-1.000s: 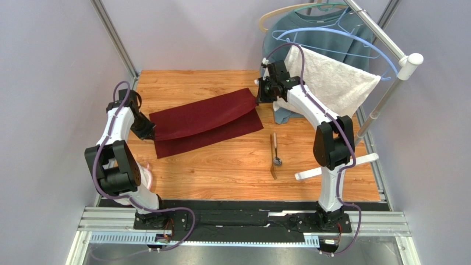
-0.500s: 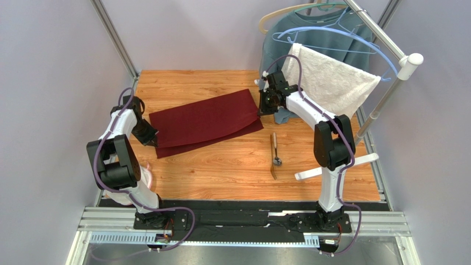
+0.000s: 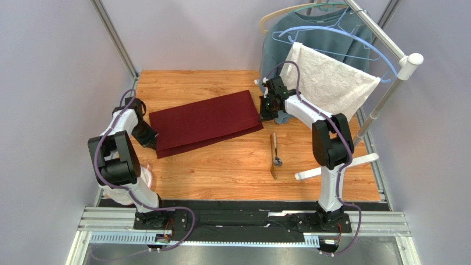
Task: Fold the napkin into a case and place the utensils inside
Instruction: Fold and flatten the napkin at the center of the board.
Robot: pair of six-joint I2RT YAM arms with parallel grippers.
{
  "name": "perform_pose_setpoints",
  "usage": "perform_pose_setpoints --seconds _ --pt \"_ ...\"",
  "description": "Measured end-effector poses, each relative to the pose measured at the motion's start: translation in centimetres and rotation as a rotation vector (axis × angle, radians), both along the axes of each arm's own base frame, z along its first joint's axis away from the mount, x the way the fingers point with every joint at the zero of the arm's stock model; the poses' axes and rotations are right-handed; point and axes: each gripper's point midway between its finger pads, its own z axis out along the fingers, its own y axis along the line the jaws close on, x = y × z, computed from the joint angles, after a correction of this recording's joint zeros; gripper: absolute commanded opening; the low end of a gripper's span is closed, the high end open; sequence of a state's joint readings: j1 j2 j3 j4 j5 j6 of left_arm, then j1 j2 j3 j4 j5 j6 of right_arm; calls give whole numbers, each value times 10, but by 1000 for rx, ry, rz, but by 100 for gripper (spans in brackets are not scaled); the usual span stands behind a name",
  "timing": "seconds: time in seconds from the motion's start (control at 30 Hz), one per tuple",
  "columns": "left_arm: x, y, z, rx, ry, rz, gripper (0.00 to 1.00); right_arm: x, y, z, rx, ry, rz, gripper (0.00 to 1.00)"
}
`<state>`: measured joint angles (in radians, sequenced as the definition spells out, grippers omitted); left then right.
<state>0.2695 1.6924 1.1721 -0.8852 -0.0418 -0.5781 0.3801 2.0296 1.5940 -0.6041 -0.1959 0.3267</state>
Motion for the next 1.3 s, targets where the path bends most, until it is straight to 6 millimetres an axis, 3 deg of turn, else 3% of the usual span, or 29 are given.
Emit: perform_pose_setpoints --seconds 0.5,0.77,0.97,1.3 --pt "-4 -2 -22 -19 61 -6 0 -11 -5 -45 -42 94 -15 0" --pt "-4 -2 -25 -21 67 -6 0 -10 -5 -47 -47 91 -18 0" --pt "-6 -3 -26 -22 69 -5 0 -4 -4 -41 -49 70 -19 0" --pt "-4 -3 -15 -17 33 -4 0 29 6 4 -26 -46 -17 0"
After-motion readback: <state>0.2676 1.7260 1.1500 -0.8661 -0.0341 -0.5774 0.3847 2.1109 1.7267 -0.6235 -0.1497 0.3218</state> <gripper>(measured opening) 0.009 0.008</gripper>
